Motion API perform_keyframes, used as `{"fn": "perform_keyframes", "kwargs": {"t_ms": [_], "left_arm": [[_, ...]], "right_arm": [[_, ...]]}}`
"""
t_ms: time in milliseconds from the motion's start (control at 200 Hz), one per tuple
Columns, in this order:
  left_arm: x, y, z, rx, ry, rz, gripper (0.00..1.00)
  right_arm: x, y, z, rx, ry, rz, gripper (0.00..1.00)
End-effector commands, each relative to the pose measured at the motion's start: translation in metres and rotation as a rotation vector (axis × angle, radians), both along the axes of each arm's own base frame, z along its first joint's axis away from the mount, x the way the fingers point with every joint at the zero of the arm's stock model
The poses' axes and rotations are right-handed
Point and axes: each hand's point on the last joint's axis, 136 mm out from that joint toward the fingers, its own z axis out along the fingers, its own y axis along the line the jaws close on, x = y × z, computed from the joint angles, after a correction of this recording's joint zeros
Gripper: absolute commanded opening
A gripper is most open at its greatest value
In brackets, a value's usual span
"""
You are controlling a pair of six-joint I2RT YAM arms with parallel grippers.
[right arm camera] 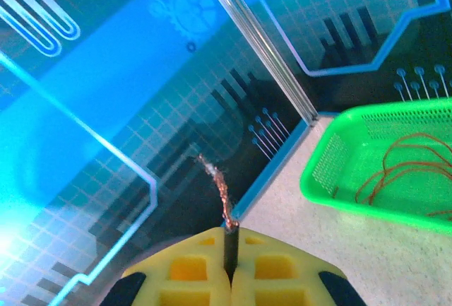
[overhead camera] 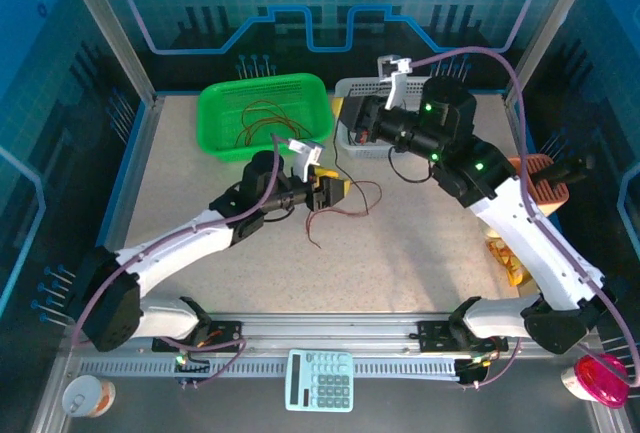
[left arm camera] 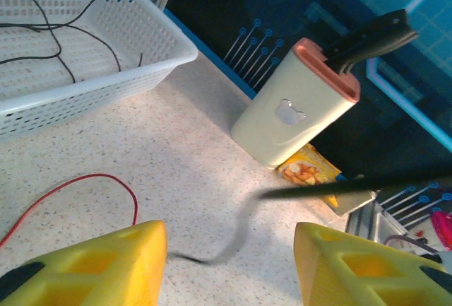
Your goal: Untangle the cables
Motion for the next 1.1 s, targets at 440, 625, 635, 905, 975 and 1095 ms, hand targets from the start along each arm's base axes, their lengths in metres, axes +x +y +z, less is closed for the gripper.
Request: {"fn": "perform_keyframes", "kwargs": {"t_ms": [440,625,635,905,975,1095], "left_arm": [[0.006,0.015,-0.050,0.077,0.042,0.093,0.66],[0.003,0.020,-0.046,0.080,0.040,0.105,0.66],[0.003,0.020,-0.046,0.080,0.040,0.106,0.66],[0.002,0.023,-0.039,0.067,0.040,0.120,0.69],[0.002,0.024,-0.036,0.067,0.037,0.128,0.70],[0.003,0.027,-0.030,0.060,0.026,0.142,0.72]], "right_arm": [[-0.007,-0.042,0.069,0.061,-0.144,-0.078,0.00],[-0.013,-0.070,0.127,0.136,-0.279,-0.151,0.00],[-0.013,-0.071,0.129,0.137,-0.283,-0.153,0.00],[-0.024,-0.107,0.200,0.184,-0.479,-0.288,0.00],[-0.021,-0.113,0.213,0.193,-0.513,-0.322,0.00],[-0.012,-0.119,0.230,0.215,-0.559,-0.361,0.00]]}}
